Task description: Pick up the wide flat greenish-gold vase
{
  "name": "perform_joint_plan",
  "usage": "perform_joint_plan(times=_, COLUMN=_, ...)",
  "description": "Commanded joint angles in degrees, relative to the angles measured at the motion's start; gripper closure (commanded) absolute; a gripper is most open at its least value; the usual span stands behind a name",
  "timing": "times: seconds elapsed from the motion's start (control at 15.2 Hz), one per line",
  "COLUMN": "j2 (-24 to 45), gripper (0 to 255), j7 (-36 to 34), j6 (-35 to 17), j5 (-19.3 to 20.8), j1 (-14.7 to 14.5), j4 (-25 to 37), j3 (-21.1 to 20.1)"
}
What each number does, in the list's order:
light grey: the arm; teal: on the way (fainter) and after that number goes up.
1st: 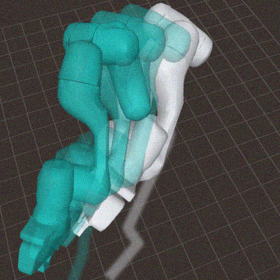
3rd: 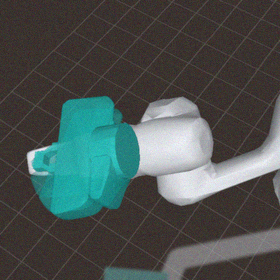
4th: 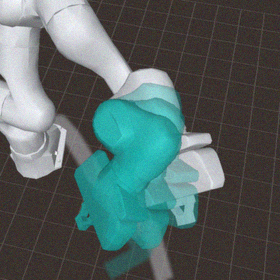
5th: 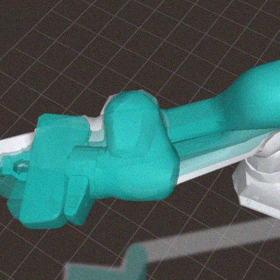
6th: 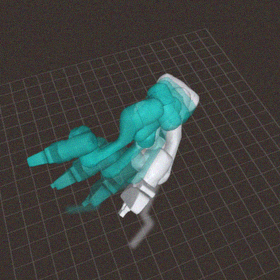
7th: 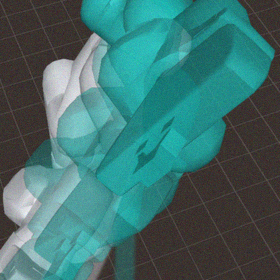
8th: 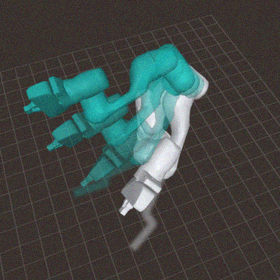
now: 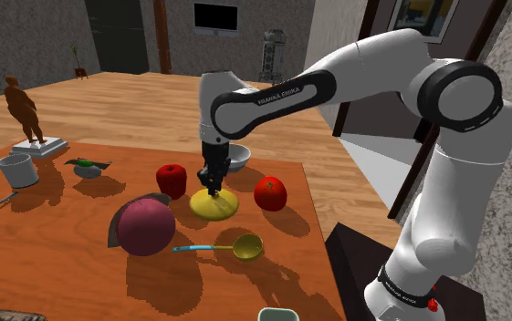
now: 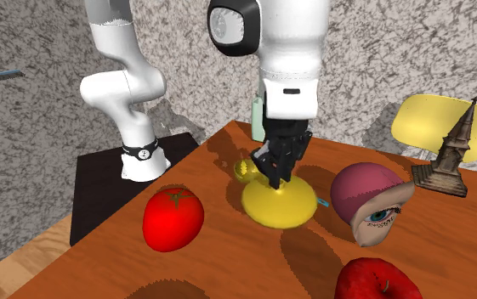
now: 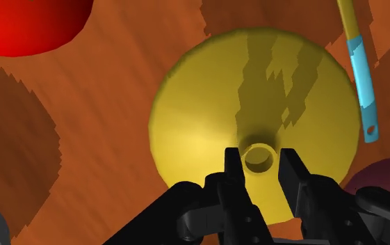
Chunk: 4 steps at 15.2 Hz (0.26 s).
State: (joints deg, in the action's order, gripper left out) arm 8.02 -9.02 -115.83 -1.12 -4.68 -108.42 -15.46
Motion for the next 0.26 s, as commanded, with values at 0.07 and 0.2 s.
perform_joint_plan(times=0.07, j2=-0.5, gripper=255, j7=0.0, j6=2.3, j5=-0.1, j1=0.0, j4=1.8, j3=0.0)
perform_joint_plan(times=0.2, j2=-0.5, gripper=255, j7=0.0, j6=2.4, j5=-0.1, j1=0.0, j4=1.9, j3=0.0)
